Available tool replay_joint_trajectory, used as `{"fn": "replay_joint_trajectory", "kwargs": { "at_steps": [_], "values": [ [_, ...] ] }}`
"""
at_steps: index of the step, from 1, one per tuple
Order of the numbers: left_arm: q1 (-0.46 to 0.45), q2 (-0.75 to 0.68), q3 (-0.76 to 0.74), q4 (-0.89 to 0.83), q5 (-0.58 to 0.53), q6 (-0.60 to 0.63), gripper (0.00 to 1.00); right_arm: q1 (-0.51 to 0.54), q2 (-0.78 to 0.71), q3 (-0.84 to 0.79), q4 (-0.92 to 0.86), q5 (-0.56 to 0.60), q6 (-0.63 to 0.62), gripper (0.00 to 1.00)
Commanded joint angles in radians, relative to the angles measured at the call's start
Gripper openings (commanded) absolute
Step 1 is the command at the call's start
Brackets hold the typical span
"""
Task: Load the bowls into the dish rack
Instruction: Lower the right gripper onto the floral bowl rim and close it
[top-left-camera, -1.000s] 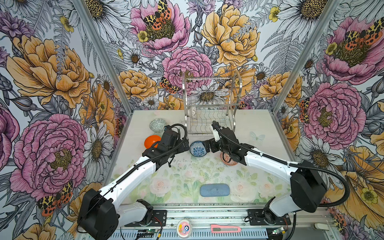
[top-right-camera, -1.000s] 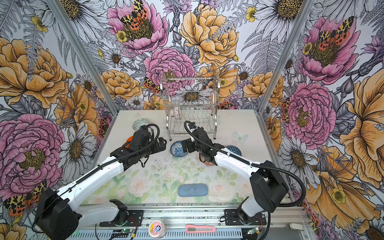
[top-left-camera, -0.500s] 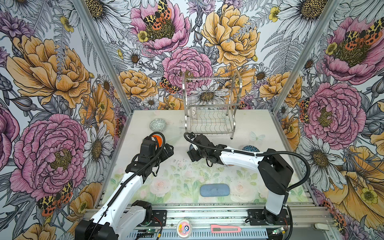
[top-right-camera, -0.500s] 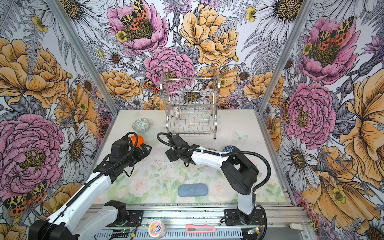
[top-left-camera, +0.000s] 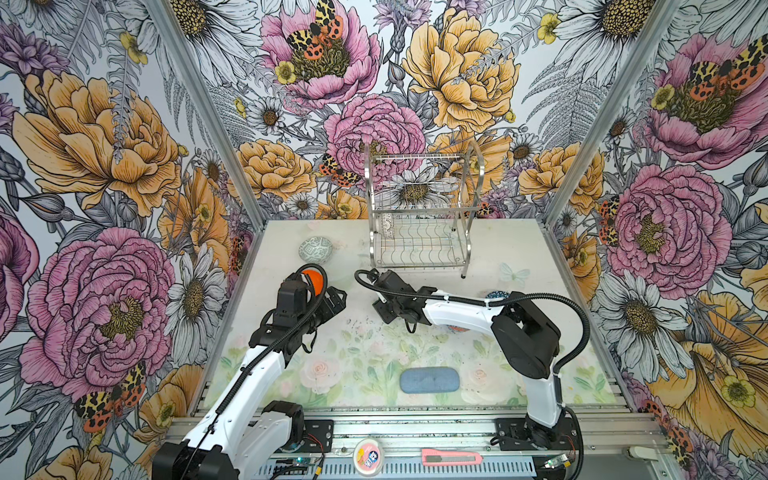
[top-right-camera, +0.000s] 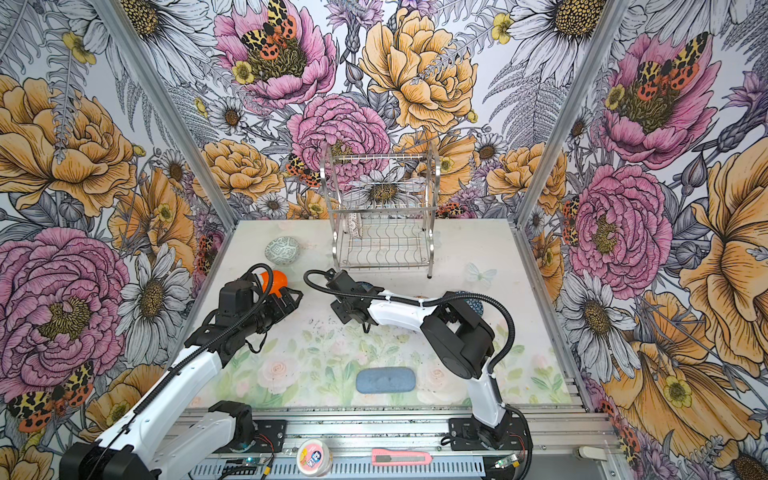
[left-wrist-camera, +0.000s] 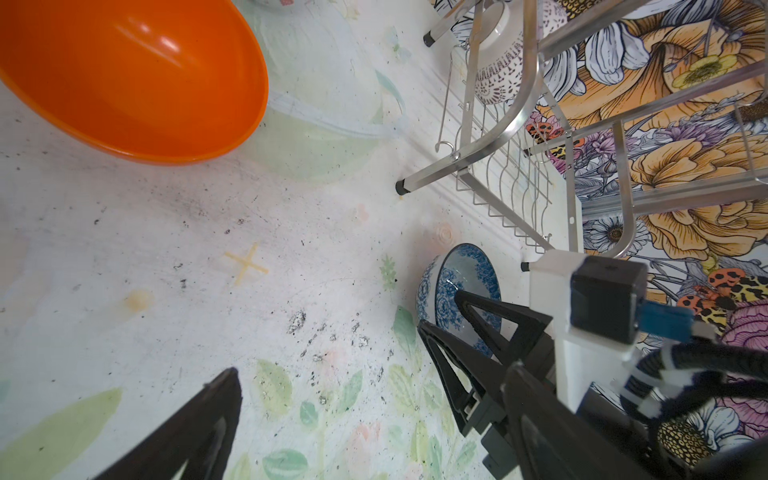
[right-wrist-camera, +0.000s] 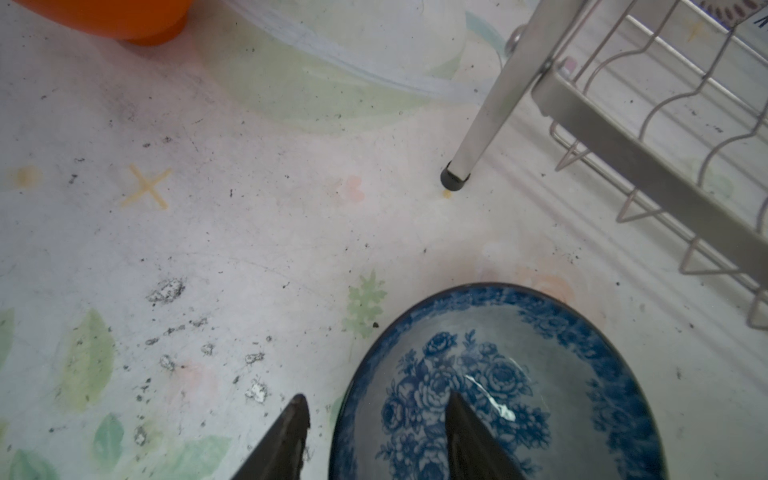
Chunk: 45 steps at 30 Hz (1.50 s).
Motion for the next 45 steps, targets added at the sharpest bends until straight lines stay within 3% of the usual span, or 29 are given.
{"fn": "replay_joint_trajectory", "kwargs": {
  "at_steps": [1,9,26,37,40,45],
  "values": [
    [0.011,-0.013,-0.014,0.034,0.024,0.003,0.99,0.012,0.028,0.038,-0.023,0.014,-0.005,0.48],
    [0.014,-0.005,-0.022,0.044,0.031,0.002,0.99,0.021,0.032,0.032,-0.033,0.030,-0.009,0.39],
    [0.013,-0.008,-0.037,0.053,0.037,-0.004,0.99,0.039,-0.024,-0.052,-0.062,0.095,-0.059,0.37],
    [0.013,-0.014,-0.043,0.053,0.038,-0.006,0.99,0.040,-0.058,-0.050,-0.063,0.081,-0.067,0.16],
    [0.013,-0.014,-0.045,0.053,0.040,-0.008,0.99,0.038,-0.071,-0.043,-0.062,0.048,-0.060,0.03],
    [0.012,-0.016,-0.044,0.054,0.040,-0.009,0.99,0.036,-0.087,-0.030,-0.062,0.002,-0.044,0.00]
  ]
}}
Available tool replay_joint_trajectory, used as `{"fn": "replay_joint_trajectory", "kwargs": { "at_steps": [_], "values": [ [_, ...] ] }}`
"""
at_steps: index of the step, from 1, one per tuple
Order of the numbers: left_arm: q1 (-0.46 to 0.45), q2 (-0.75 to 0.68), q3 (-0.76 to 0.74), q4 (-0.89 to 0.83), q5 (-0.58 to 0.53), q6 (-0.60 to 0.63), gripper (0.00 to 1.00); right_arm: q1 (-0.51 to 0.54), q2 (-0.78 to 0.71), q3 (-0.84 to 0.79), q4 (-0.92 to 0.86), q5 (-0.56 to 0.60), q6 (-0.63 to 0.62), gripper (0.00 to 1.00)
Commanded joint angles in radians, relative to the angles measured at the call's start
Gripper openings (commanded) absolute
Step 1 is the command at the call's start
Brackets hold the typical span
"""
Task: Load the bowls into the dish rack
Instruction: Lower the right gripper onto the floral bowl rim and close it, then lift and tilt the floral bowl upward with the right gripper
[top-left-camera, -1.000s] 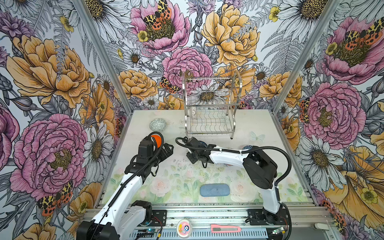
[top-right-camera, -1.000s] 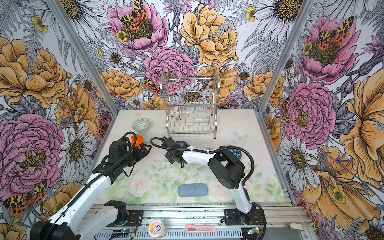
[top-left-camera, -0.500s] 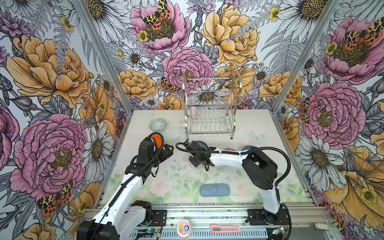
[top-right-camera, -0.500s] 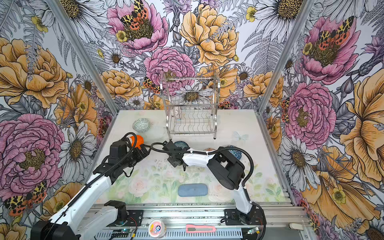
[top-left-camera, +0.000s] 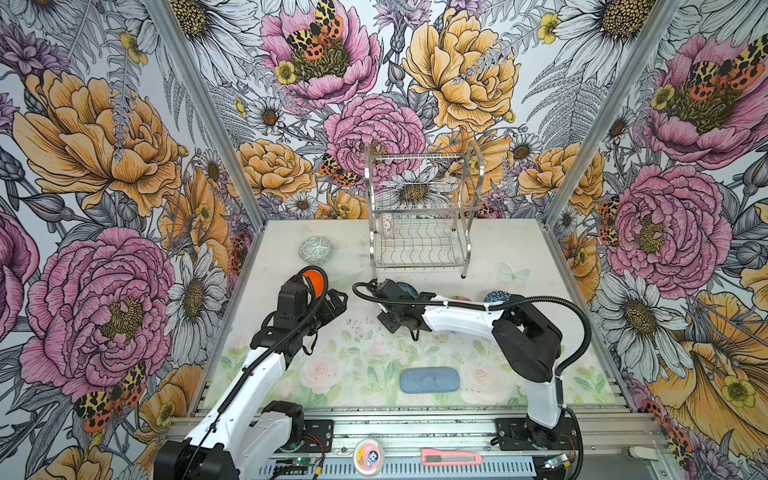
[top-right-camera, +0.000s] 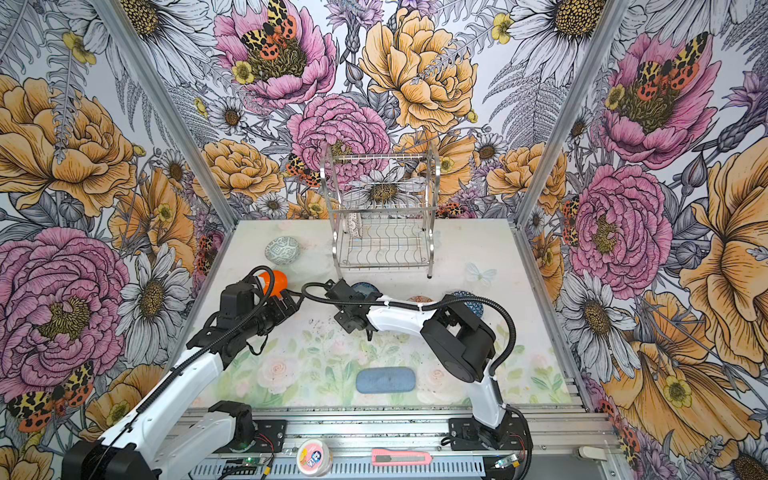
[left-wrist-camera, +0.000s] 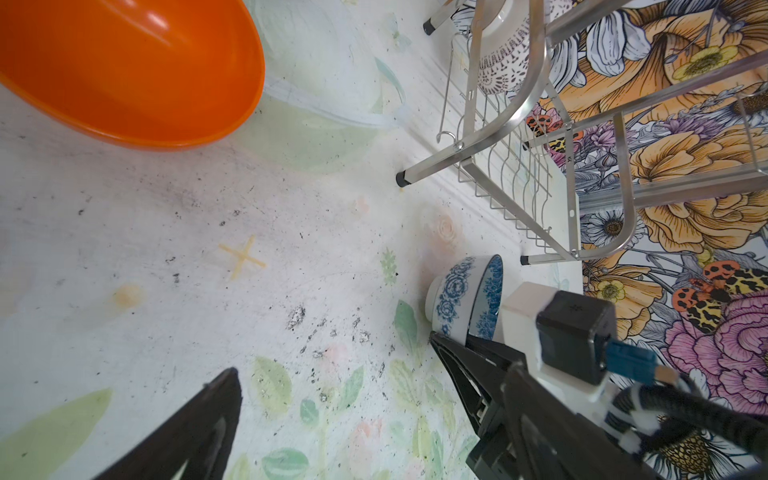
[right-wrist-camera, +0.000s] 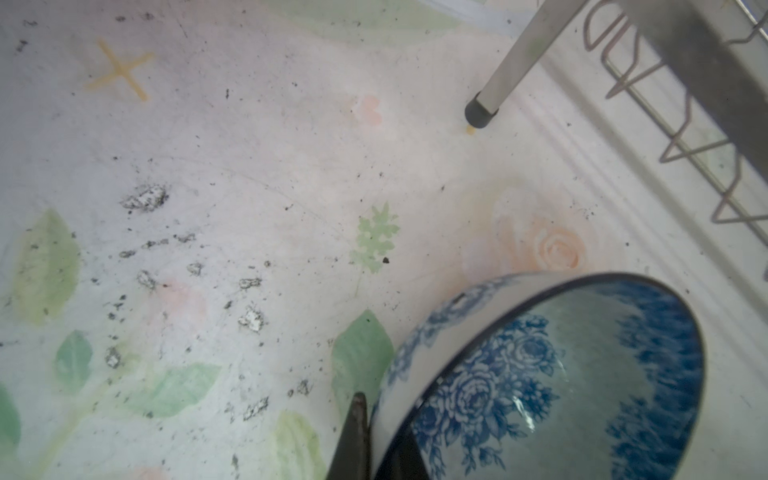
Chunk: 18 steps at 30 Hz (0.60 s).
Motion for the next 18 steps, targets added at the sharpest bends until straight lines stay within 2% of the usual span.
{"fn": "replay_joint_trajectory", "kwargs": {
  "at_steps": [1,8,15,18],
  "values": [
    [0.010,-0.016,-0.009,0.023,0.022,-0.009,0.99,0.002,-0.059,0.023,0.011,-0.042,0.015,0.00],
    [0.008,-0.029,0.000,0.021,0.027,-0.015,0.99,-0.020,-0.128,-0.003,0.061,-0.149,0.060,0.00],
    [-0.006,-0.043,-0.004,0.067,0.039,-0.032,0.99,-0.070,-0.256,-0.134,0.269,-0.304,0.133,0.00],
    [-0.019,-0.045,-0.011,0.097,0.039,-0.048,0.99,-0.100,-0.313,-0.230,0.434,-0.384,0.177,0.00]
  ]
}}
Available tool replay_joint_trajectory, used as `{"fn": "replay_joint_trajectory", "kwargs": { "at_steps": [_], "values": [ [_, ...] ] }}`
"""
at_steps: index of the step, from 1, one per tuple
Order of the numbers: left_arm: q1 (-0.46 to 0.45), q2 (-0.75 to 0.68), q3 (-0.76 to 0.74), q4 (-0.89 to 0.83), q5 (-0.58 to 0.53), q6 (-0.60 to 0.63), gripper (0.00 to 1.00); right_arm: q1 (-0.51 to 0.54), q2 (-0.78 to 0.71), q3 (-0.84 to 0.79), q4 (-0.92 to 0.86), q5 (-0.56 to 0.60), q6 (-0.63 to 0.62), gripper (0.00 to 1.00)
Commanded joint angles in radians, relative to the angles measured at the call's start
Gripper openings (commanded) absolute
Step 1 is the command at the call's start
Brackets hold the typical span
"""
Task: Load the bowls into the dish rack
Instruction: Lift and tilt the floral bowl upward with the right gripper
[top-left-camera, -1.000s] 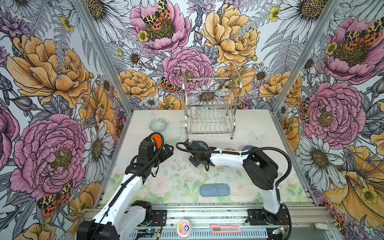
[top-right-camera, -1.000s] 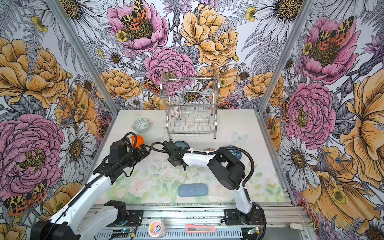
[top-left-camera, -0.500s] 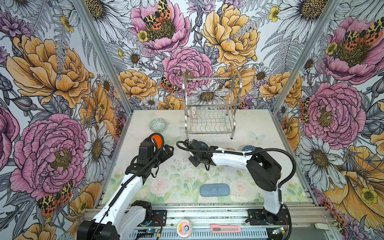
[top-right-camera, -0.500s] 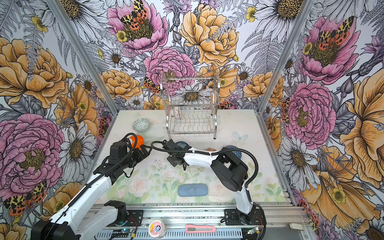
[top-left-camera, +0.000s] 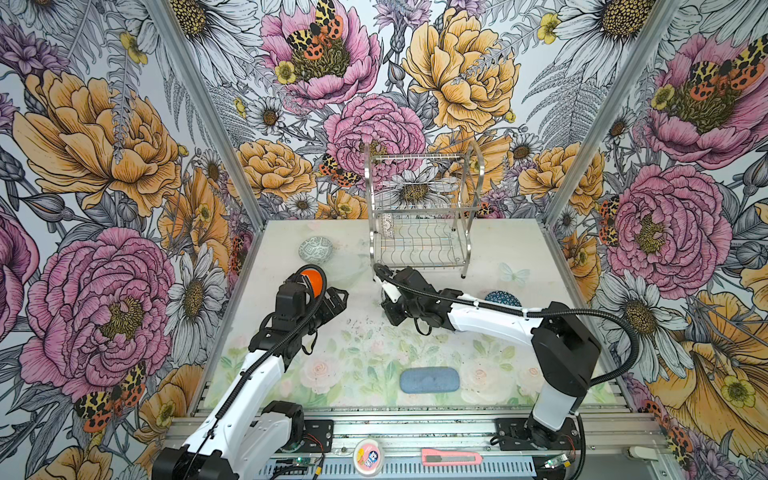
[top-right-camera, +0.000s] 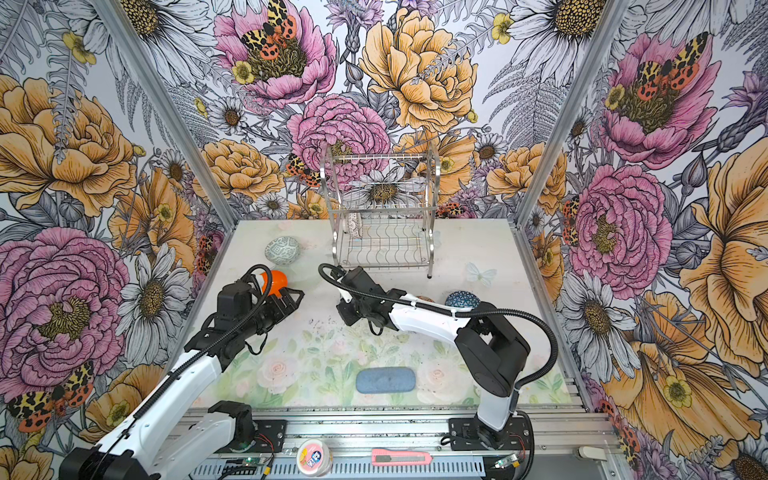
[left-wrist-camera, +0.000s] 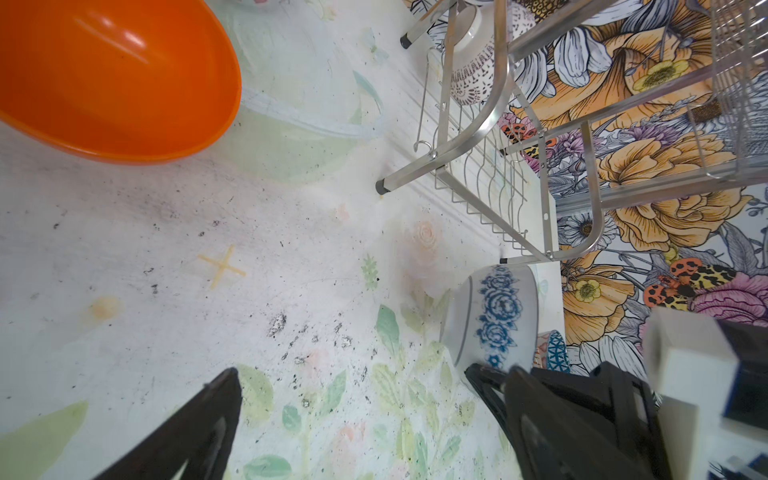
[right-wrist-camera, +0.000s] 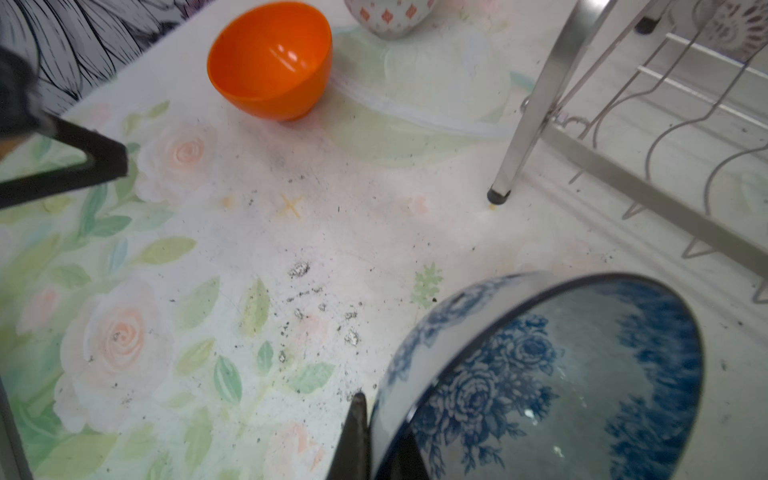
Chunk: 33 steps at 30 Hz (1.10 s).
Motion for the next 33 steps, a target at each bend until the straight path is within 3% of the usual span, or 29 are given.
{"fn": "replay_joint_trajectory", "kwargs": {
  "at_steps": [1,14,33],
  "values": [
    [-0.017,-0.018,-0.010,0.071,0.021,-0.029,0.99,-0.037,-0.085,-0.082,0.276,-0.126,0.074,0.00],
    [-0.141,0.008,-0.004,0.303,0.071,-0.042,0.99,-0.215,-0.045,-0.178,0.767,-0.364,0.306,0.00],
    [-0.143,0.125,0.051,0.329,0.077,-0.011,0.99,-0.318,0.130,-0.056,0.942,-0.424,0.429,0.00]
  ]
}}
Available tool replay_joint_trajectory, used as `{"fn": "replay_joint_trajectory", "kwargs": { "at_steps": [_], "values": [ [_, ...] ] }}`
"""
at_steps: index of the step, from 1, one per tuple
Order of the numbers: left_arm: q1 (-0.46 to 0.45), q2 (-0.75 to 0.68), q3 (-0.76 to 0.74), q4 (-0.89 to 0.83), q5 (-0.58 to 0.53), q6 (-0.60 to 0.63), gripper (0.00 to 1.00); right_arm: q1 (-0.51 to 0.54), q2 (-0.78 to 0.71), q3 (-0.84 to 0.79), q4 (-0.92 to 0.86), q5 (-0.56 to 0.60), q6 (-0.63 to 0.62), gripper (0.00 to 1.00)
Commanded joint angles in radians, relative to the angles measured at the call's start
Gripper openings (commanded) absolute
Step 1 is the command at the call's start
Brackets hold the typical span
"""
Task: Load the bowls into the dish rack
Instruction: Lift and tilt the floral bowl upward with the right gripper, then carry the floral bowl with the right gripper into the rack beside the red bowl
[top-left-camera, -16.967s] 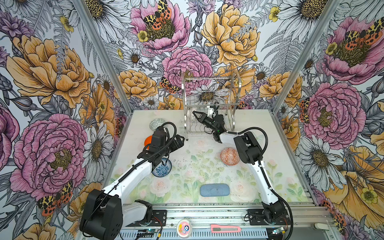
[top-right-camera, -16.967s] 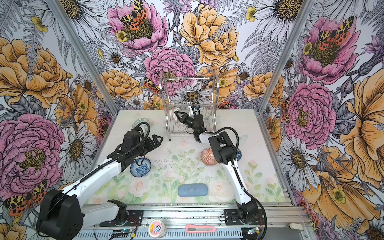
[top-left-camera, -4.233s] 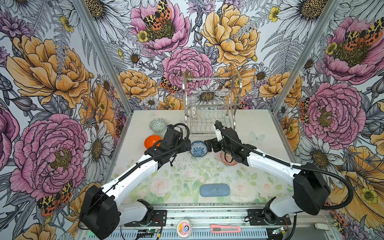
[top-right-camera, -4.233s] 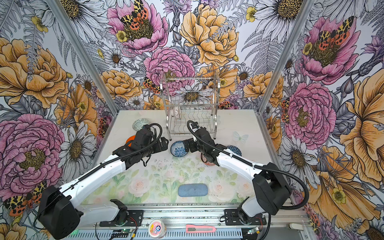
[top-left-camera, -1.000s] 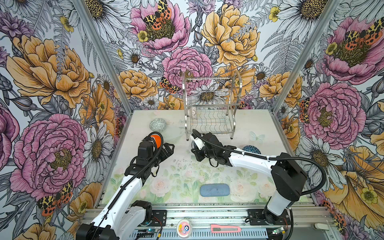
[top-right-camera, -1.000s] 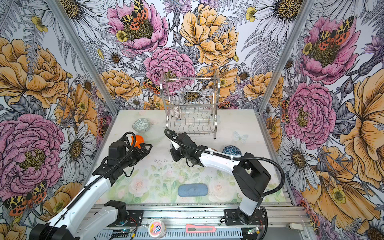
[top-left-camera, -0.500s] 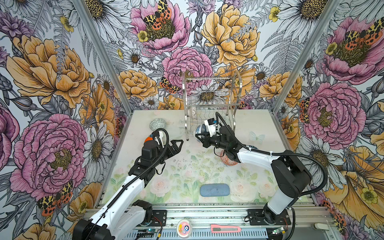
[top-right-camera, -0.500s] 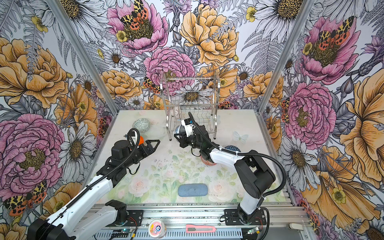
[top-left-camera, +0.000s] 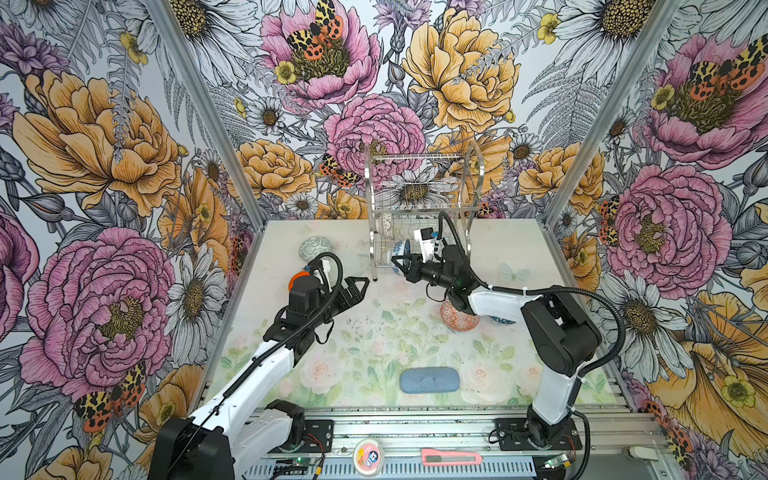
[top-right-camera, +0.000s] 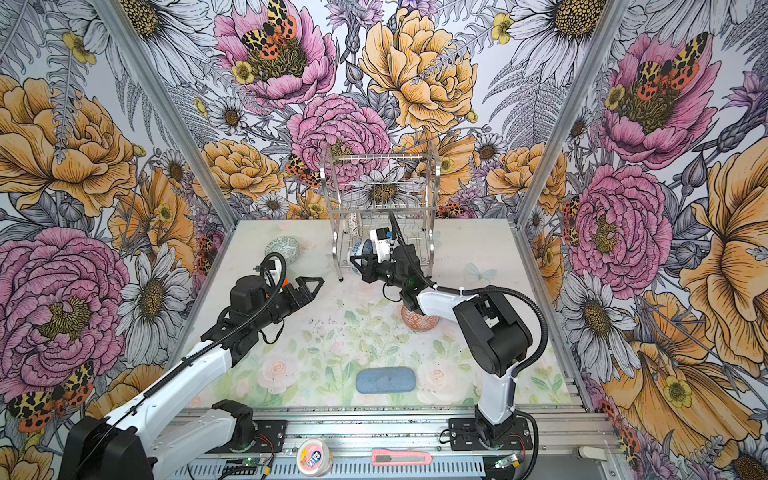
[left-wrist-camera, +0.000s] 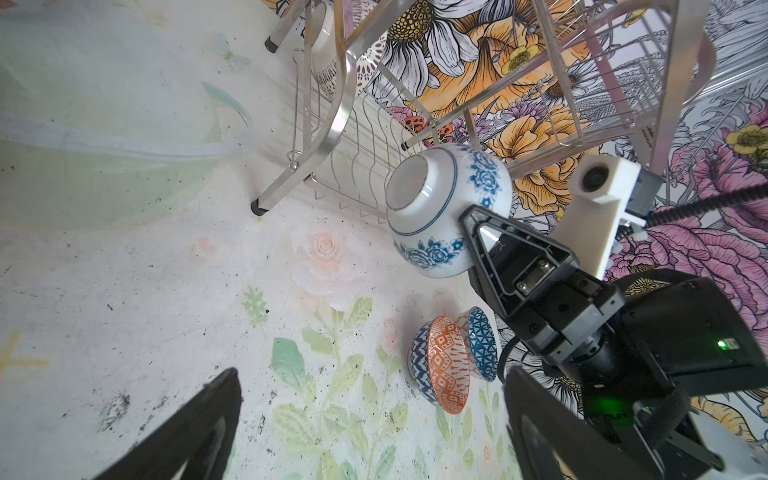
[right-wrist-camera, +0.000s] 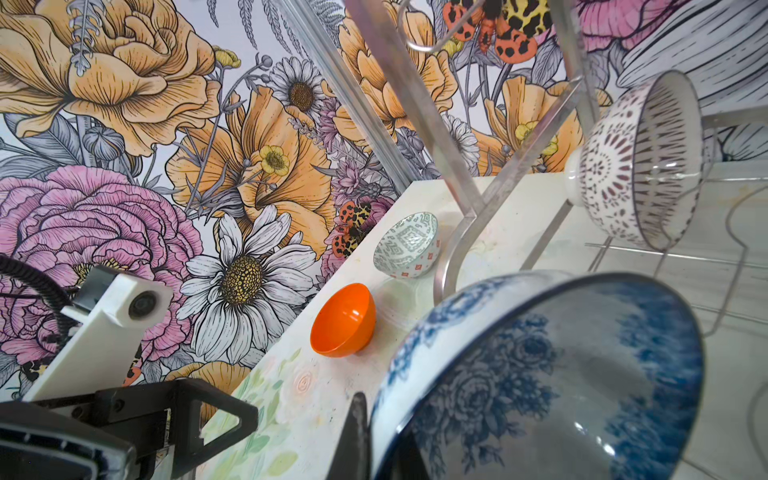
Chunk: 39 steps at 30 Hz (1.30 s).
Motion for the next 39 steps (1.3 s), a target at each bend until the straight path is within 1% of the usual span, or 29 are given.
{"fn": "replay_joint_trajectory", "kwargs": {
  "at_steps": [1,6,13,23,28,39],
  "values": [
    [-0.006,0.016,0.037,0.036,0.022,0.021,0.99,-0.017,0.019,0.056,0.137,-0.015,0.025,0.00],
    [-0.006,0.040,0.046,0.045,0.020,0.026,0.99,-0.040,0.063,0.093,0.177,-0.029,0.053,0.00],
    [-0.003,0.071,0.047,0.058,0.026,0.028,0.99,-0.054,0.118,0.138,0.234,-0.003,0.075,0.00],
    [-0.002,0.114,0.060,0.102,0.035,0.015,0.99,-0.089,0.220,0.245,0.264,-0.013,0.114,0.00],
    [-0.003,0.140,0.071,0.118,0.036,0.015,0.99,-0.104,0.281,0.286,0.311,-0.001,0.155,0.00],
    [-0.002,0.195,0.082,0.156,0.045,0.012,0.99,-0.128,0.393,0.417,0.275,0.064,0.178,0.00]
  ]
}}
